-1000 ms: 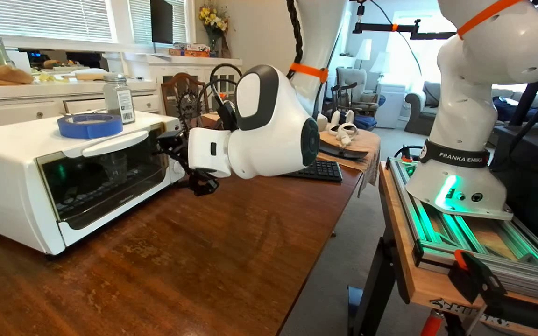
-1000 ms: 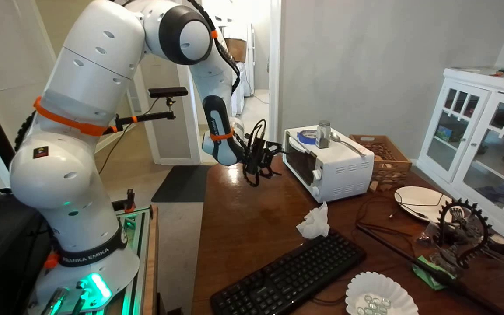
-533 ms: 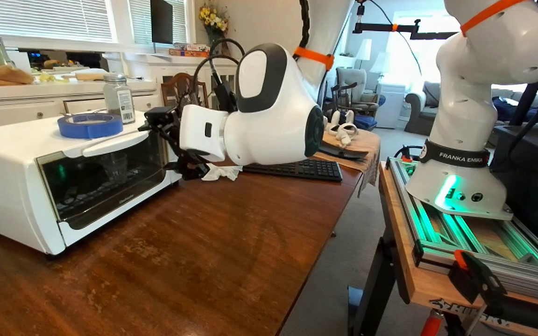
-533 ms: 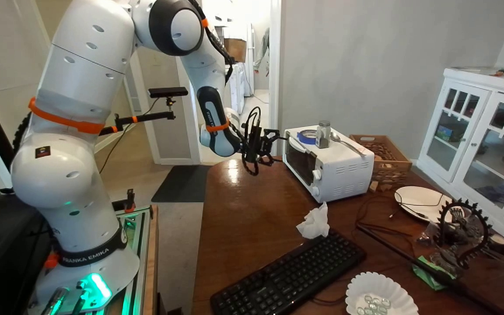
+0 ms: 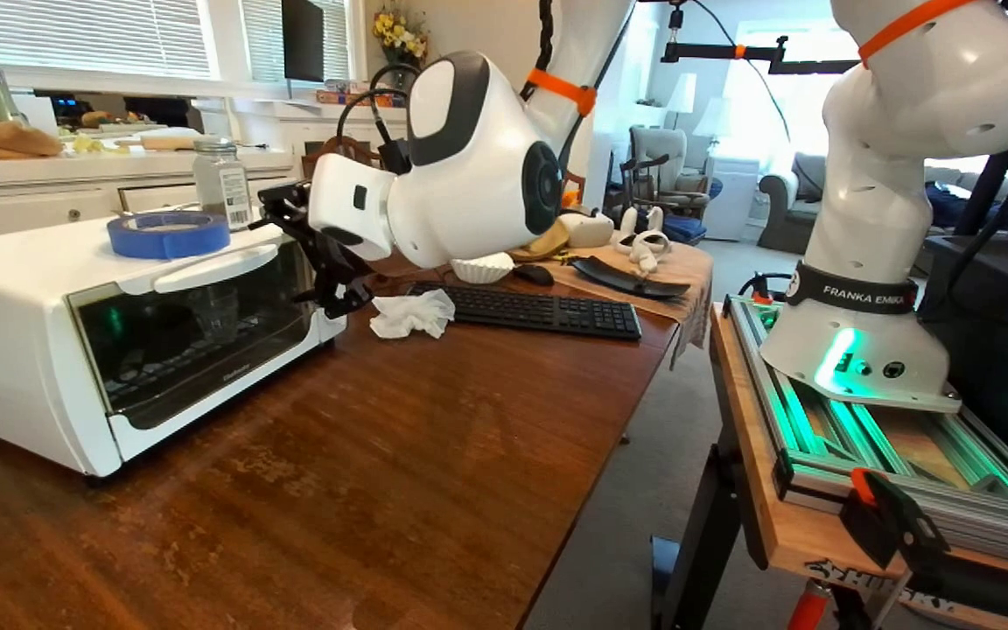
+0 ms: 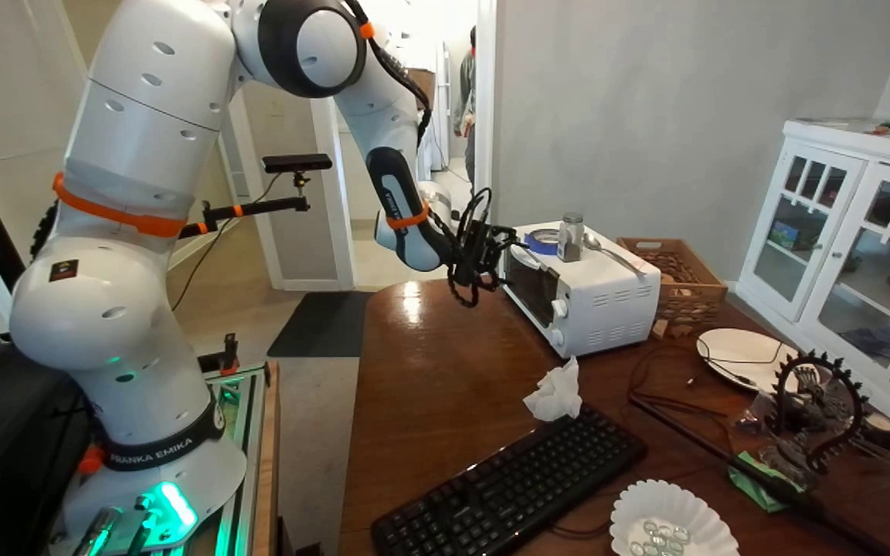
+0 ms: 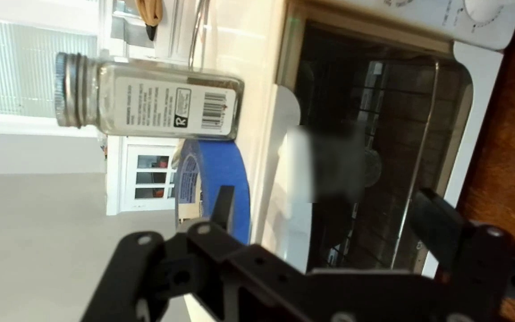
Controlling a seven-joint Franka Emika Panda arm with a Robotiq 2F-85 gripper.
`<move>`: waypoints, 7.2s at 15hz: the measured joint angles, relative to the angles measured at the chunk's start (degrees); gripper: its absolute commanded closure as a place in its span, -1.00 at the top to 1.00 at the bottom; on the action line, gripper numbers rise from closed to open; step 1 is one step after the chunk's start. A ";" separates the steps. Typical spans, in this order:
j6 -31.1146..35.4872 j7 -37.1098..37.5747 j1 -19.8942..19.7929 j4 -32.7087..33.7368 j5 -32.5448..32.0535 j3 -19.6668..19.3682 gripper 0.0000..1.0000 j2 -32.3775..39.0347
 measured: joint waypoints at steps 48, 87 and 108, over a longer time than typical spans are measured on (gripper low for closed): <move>34.16 28.74 -15.13 16.32 -12.54 19.18 1.00 14.19; 28.11 -39.08 0.03 6.47 32.52 -0.81 1.00 3.45; 16.57 -20.53 4.24 1.83 23.56 2.47 1.00 -4.63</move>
